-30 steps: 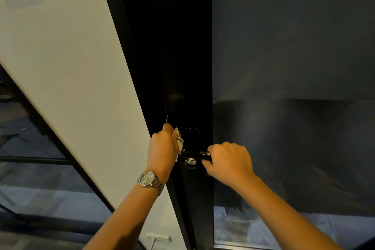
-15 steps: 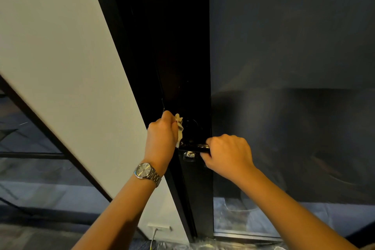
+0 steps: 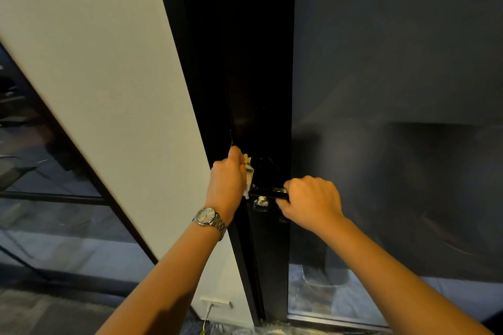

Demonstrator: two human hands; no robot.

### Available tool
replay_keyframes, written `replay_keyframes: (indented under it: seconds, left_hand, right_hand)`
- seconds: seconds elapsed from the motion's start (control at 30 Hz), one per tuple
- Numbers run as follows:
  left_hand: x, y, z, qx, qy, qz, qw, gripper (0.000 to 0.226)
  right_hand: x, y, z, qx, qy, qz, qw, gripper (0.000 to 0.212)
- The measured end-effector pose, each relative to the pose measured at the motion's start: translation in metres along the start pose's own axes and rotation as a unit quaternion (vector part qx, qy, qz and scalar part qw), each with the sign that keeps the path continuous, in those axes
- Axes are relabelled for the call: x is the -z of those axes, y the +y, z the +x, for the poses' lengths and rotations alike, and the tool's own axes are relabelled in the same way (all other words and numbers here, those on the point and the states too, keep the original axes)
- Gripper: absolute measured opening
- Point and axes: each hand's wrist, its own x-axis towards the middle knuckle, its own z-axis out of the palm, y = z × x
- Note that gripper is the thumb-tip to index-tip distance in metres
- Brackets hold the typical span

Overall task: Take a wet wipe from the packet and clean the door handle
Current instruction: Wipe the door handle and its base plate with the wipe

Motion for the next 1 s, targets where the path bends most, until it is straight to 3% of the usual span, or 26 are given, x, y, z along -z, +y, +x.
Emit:
replay_keyframes:
  seconds: [0.17, 0.27, 0.37, 0.53, 0.67, 0.8, 0.9, 1.0]
  left_hand:
    - [-0.001, -0.003, -0.004, 0.026, -0.017, 0.007, 0.999, 0.019]
    - [0.008, 0.005, 0.003, -0.007, 0.027, -0.017, 0.999, 0.018]
    - [0.01, 0.011, 0.008, -0.045, 0.019, 0.0, 0.999, 0.019]
    - [0.0, -0.004, 0.001, -0.012, -0.038, 0.007, 0.999, 0.019]
    - [-0.001, -0.004, -0.002, 0.0, -0.021, 0.019, 1.0, 0.021]
    - [0.009, 0.004, 0.009, -0.08, 0.035, 0.009, 0.996, 0.019]
    - [0.01, 0.01, 0.012, -0.165, 0.019, 0.06, 0.984, 0.012]
    - [0.011, 0.018, 0.009, -0.216, -0.04, 0.131, 0.967, 0.022]
  right_hand:
    - [0.001, -0.001, -0.001, -0.003, -0.003, 0.006, 1.0, 0.03]
    - [0.0, 0.0, 0.0, -0.006, 0.001, -0.004, 1.0, 0.03]
    - [-0.001, 0.0, 0.001, -0.013, 0.001, -0.004, 1.0, 0.03]
    - [-0.001, -0.001, 0.0, -0.019, -0.001, -0.003, 1.0, 0.029]
    - [-0.002, -0.001, 0.001, -0.023, 0.0, -0.009, 1.0, 0.029]
    - [-0.002, -0.001, 0.002, -0.017, 0.004, -0.011, 1.0, 0.029]
    - [-0.003, -0.002, 0.001, -0.014, 0.002, -0.015, 1.0, 0.029]
    - [-0.003, -0.001, 0.001, -0.017, 0.004, -0.019, 1.0, 0.028]
